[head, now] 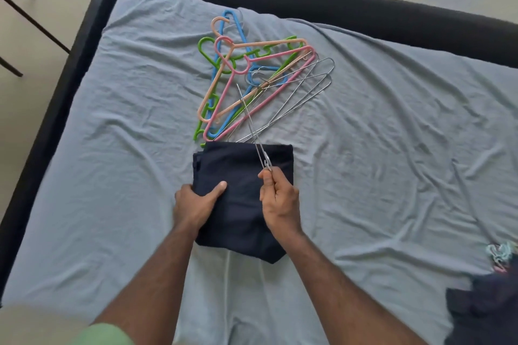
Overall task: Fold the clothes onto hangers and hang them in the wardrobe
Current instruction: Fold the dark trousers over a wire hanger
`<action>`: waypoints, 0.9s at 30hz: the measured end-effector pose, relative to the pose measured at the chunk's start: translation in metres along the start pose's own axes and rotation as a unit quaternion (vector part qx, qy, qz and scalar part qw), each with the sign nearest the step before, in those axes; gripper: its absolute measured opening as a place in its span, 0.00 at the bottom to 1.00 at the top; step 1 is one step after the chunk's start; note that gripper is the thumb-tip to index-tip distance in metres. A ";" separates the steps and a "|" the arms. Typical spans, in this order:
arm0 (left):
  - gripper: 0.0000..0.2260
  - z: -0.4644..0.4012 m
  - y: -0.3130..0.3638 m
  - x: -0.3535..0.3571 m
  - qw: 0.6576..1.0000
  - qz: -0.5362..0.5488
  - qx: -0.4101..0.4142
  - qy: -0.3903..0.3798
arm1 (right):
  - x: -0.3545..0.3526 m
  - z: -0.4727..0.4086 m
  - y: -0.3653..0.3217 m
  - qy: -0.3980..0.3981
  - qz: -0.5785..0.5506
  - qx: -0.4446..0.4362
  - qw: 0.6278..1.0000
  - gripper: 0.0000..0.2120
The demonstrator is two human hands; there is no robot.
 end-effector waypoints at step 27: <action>0.05 0.099 -0.068 -0.071 0.942 0.317 0.109 0.027 | 0.091 0.131 -0.038 -0.301 0.073 -0.068 0.948 0.16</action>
Point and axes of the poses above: each hand's wrist, its own z-axis away from the middle knuckle, its own x-axis out of the palm, y = z × x, the point moved 2 cm from there along -z, towards the middle knuckle, and after that the axes turned 3 degrees about -z, right-handed, at the moved point
